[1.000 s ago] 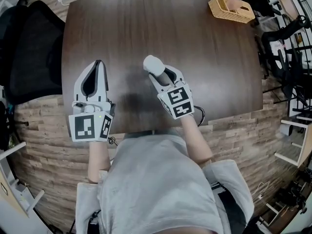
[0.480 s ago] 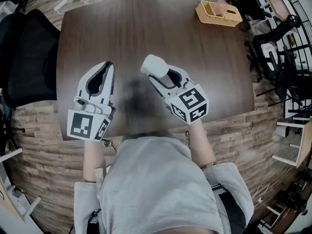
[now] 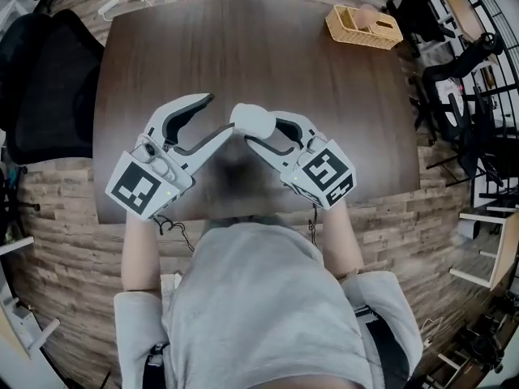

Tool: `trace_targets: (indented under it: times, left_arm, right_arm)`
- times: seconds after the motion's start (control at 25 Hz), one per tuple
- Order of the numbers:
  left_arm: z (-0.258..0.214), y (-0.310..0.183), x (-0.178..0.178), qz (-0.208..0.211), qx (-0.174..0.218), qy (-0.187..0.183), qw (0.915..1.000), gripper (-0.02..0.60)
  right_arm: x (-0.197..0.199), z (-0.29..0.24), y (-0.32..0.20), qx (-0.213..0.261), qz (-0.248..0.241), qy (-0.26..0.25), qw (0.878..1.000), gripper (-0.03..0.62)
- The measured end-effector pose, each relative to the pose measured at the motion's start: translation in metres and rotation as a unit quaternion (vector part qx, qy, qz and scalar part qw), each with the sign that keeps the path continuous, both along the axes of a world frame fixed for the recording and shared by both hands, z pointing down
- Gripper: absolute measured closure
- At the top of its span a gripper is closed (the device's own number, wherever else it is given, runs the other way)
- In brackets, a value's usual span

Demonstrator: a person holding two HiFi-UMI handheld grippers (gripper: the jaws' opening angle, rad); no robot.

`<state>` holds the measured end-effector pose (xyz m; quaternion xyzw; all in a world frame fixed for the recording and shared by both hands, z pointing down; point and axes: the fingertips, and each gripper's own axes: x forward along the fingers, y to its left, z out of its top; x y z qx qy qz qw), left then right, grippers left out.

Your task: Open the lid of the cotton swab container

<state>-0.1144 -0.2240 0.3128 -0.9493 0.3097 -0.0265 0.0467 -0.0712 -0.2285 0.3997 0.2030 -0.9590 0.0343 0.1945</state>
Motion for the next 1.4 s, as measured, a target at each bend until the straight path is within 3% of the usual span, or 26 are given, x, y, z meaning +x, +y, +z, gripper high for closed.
trace_targets:
  times: [0.2, 0.52, 0.92, 1.4]
  left_arm:
    - [0.003, 0.013, 0.024, 0.059, -0.002, -0.021, 0.998, 0.37]
    - [0.014, 0.025, 0.045, 0.109, -0.005, -0.051, 0.9927, 0.365]
    - [0.014, 0.032, 0.049, 0.132, 0.034, -0.091, 0.9865, 0.368]
    - [0.01, 0.036, 0.042, 0.117, 0.086, -0.14, 0.9795, 0.376]
  right_arm:
    - [0.0, -0.003, 0.012, 0.007, -0.039, 0.011, 0.999, 0.402]
    - [0.001, -0.008, 0.024, 0.017, -0.075, 0.012, 0.997, 0.402]
    - [0.001, -0.006, 0.027, 0.018, -0.086, 0.024, 0.996, 0.402]
    - [-0.006, -0.007, 0.027, -0.012, -0.084, 0.015, 0.996, 0.405]
